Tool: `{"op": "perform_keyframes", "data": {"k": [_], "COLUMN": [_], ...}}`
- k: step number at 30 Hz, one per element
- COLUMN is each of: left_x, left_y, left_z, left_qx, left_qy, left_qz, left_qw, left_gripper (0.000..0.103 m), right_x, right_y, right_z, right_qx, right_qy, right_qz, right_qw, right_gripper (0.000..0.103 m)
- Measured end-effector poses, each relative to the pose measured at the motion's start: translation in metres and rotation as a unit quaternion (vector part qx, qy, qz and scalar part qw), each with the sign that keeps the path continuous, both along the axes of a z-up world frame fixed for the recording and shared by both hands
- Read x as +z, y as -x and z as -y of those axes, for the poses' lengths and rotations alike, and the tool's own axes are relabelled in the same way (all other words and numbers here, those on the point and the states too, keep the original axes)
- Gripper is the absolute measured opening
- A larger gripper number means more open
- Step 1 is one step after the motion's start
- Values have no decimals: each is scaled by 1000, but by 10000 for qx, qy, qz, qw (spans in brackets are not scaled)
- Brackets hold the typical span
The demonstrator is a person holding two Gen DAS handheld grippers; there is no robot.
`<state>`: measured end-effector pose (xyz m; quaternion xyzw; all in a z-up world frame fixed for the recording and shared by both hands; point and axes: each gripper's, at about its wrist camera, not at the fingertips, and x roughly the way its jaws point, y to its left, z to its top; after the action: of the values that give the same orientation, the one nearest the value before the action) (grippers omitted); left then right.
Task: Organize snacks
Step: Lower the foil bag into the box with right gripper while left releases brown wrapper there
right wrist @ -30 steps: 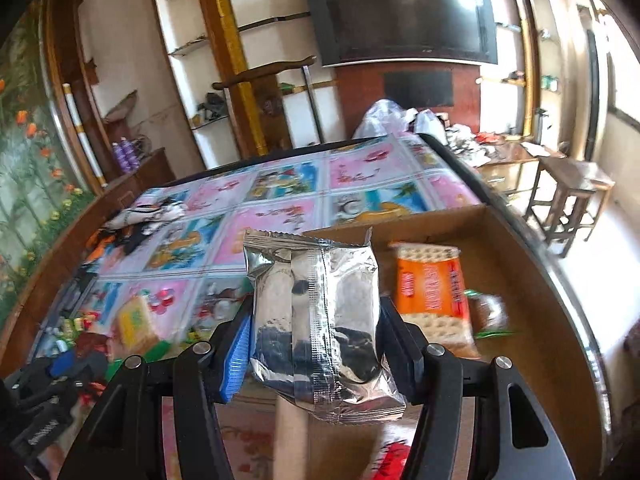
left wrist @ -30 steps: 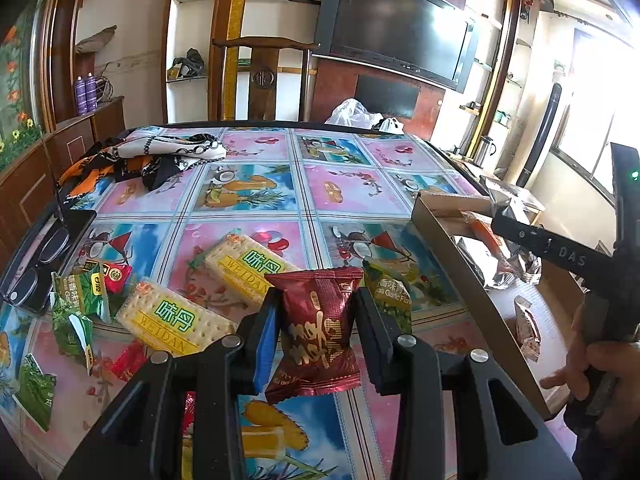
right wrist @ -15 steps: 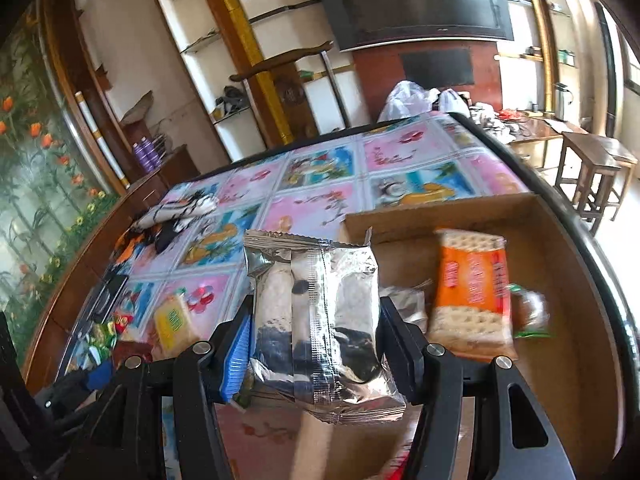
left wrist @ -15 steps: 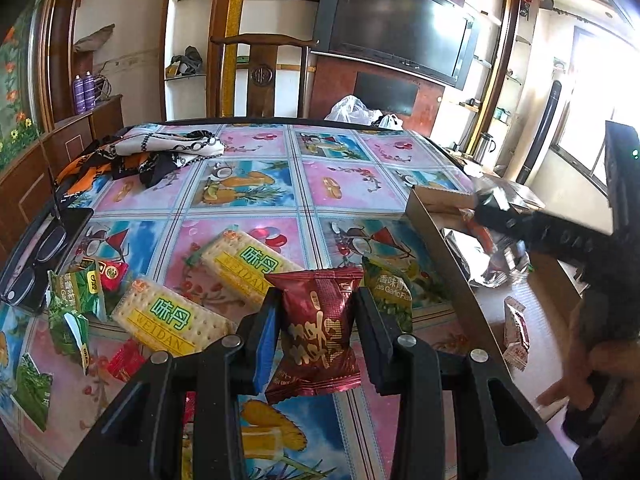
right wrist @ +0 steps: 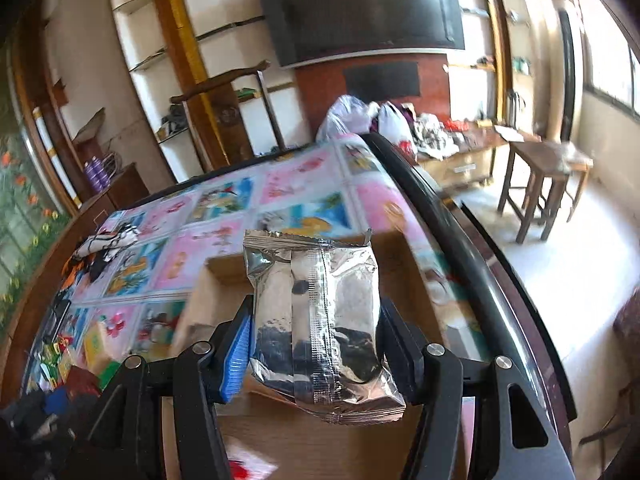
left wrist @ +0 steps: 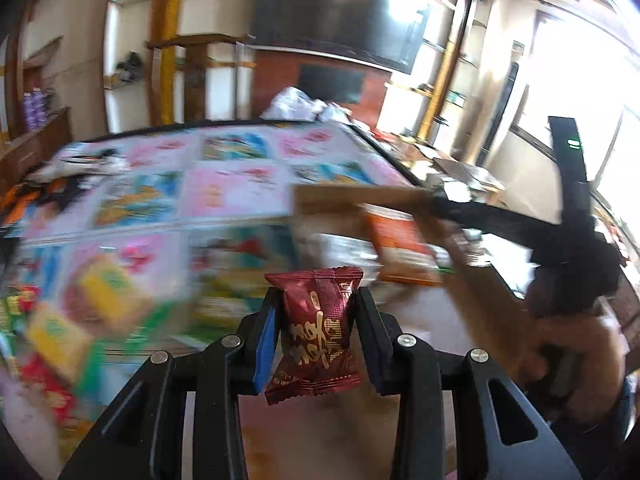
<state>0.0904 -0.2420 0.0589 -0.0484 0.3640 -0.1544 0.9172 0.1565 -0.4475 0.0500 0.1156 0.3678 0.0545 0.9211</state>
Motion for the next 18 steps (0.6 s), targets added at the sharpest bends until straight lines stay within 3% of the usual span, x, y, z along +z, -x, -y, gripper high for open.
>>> {"op": "perform_keyframes", "data": {"k": [3,8,18], "left_x": [-8,-20,-38], "left_y": [-2,8,7], "left_z": [37,78,81], "left_qx": [-390,-911,-1022], "left_qy": [135,-155,-277], "left_qz": [-214,-284,-450], "left_qw": [9989,9953,9934], "left_gripper": [36,36,36], "right_x": [-11,-13,-24], "right_y": [-7,-9,-14], "right_z": [22,24,30], "right_qx": [-29,-182,-319], "right_qy": [-513,-331,-308], "right_qz": [-225,-382,-732], "right_qw": [9984,9986,9963], "right_gripper": [63,63,63]}}
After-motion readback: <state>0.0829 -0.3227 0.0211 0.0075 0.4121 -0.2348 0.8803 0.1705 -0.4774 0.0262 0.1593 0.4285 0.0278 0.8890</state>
